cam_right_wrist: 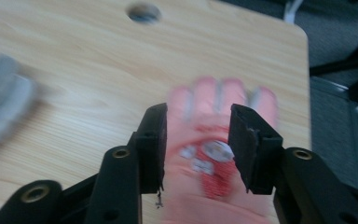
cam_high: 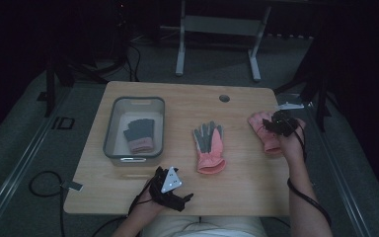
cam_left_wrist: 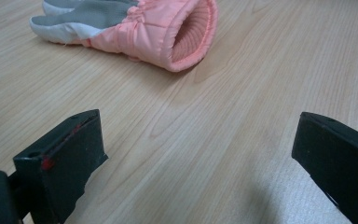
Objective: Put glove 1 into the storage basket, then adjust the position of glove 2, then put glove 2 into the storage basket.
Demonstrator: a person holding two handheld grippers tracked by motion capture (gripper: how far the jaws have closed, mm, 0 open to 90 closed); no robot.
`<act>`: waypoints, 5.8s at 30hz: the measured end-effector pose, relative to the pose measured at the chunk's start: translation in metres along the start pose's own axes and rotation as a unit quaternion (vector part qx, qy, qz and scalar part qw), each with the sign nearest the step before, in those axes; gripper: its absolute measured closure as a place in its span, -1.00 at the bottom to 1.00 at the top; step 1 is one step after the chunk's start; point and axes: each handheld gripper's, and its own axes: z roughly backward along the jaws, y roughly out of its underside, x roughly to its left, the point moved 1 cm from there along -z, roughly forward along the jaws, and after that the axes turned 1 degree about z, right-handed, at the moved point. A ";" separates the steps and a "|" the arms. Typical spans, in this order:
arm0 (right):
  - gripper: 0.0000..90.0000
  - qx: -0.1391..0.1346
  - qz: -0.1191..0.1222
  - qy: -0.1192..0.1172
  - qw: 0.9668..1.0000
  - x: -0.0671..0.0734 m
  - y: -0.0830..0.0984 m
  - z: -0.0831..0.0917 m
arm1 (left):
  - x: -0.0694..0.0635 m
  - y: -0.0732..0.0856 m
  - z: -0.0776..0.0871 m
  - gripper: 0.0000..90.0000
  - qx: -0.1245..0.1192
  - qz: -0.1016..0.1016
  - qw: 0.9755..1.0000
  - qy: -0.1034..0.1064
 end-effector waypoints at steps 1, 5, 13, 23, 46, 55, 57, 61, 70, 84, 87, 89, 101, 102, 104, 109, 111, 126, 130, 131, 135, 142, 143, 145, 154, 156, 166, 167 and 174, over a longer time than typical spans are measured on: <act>0.26 0.008 -0.003 0.003 1.000 -0.005 0.002 -0.004 | 0.000 0.000 0.000 -0.96 0.000 0.002 1.000 0.000; 0.20 0.027 0.003 0.002 1.000 -0.013 0.009 -0.020 | 0.000 0.000 0.000 -0.96 0.002 0.002 1.000 -0.002; 0.18 0.060 0.032 0.002 0.998 -0.011 0.023 -0.047 | 0.000 0.000 0.000 -0.96 0.001 0.001 1.000 -0.004; 0.82 0.078 0.020 0.016 0.997 -0.010 0.023 -0.053 | -0.001 0.000 0.000 -0.96 0.000 -0.001 1.000 -0.001; 0.92 -0.032 -0.089 -0.008 0.996 0.067 -0.009 0.074 | -0.002 0.000 0.001 -0.96 0.001 -0.004 1.000 -0.003; 0.92 -0.028 -0.103 -0.017 0.994 0.087 0.018 0.076 | -0.003 0.000 0.001 -0.96 0.001 -0.003 1.000 0.001; 0.92 -0.018 -0.104 -0.012 0.994 0.091 0.024 0.070 | -0.003 0.000 0.001 -0.96 0.001 -0.005 1.000 0.000; 0.92 -0.001 -0.100 0.000 0.995 0.097 0.033 0.056 | -0.004 0.000 0.000 -0.96 0.003 -0.004 1.000 0.000; 0.91 0.031 -0.094 0.008 0.995 0.095 0.046 0.026 | -0.004 0.000 0.000 -0.96 0.005 -0.009 1.000 0.001; 0.54 0.019 -0.047 -0.041 0.998 0.086 0.044 0.027 | -0.004 0.001 -0.001 -0.96 0.007 -0.010 1.000 -0.001; 0.46 0.017 -0.018 -0.052 0.998 0.080 0.044 0.030 | -0.005 0.000 0.000 -0.96 0.007 -0.011 1.000 -0.001; 0.41 0.015 -0.004 -0.062 0.998 0.078 0.046 0.030 | -0.005 0.001 -0.001 -0.96 0.008 -0.011 1.000 -0.001; 0.46 0.053 0.043 -0.043 0.997 0.092 0.060 0.009 | -0.005 0.000 -0.001 -0.96 0.007 -0.010 1.000 0.001; 0.54 0.057 0.044 -0.041 0.997 0.094 0.061 0.007 | -0.005 0.001 -0.001 -0.96 0.008 -0.011 1.000 0.001; 0.70 0.064 0.044 -0.035 0.996 0.097 0.060 0.004 | -0.005 0.001 -0.001 -0.96 0.008 -0.011 1.000 0.001; 0.88 0.049 0.008 -0.022 0.999 0.099 0.062 0.005 | -0.004 0.001 -0.001 -0.96 0.009 -0.010 1.000 0.002; 0.90 0.042 -0.005 -0.023 0.999 0.098 0.060 0.010 | -0.005 0.001 -0.001 -0.96 0.008 -0.010 1.000 0.003; 0.91 -0.033 -0.010 -0.027 0.999 0.117 -0.022 0.068 | -0.004 0.001 -0.001 -0.96 0.007 -0.009 1.000 0.003; 0.91 -0.048 -0.003 -0.045 0.998 0.135 -0.038 0.074 | -0.004 0.001 -0.002 -0.96 0.006 -0.008 1.000 0.002; 0.91 -0.050 0.000 -0.047 0.998 0.139 -0.041 0.075 | -0.004 0.001 -0.002 -0.96 0.007 -0.009 1.000 0.003; 0.91 -0.059 0.007 -0.064 0.996 0.158 -0.050 0.080 | -0.004 0.001 -0.001 -0.96 0.008 -0.012 1.000 0.002; 0.91 -0.057 0.018 -0.087 0.994 0.189 -0.054 0.081 | -0.005 0.000 -0.002 -0.96 0.010 -0.012 1.000 0.000; 0.91 -0.056 0.020 -0.088 0.994 0.191 -0.054 0.080 | -0.004 0.001 -0.002 -0.96 0.010 -0.011 1.000 0.000; 0.91 -0.054 0.020 -0.092 0.994 0.196 -0.054 0.078 | -0.004 0.001 -0.002 -0.96 0.010 -0.009 1.000 0.001; 0.91 -0.046 0.030 -0.107 0.993 0.212 -0.048 0.073 | -0.005 0.000 -0.001 -0.96 0.009 -0.011 1.000 0.002; 0.91 -0.044 0.033 -0.113 0.992 0.214 -0.046 0.071 | -0.005 0.000 -0.001 -0.96 0.009 -0.011 1.000 0.003; 0.90 -0.028 0.048 -0.110 0.992 0.206 -0.037 0.064 | -0.004 0.001 -0.001 -0.96 0.010 -0.009 1.000 0.004; 0.90 -0.025 0.043 -0.112 0.992 0.206 -0.035 0.061 | -0.004 0.001 -0.001 -0.96 0.010 -0.010 1.000 0.004; 0.90 0.012 0.050 -0.094 0.994 0.209 -0.021 0.037 | -0.005 0.001 -0.001 -0.96 0.012 -0.010 1.000 0.004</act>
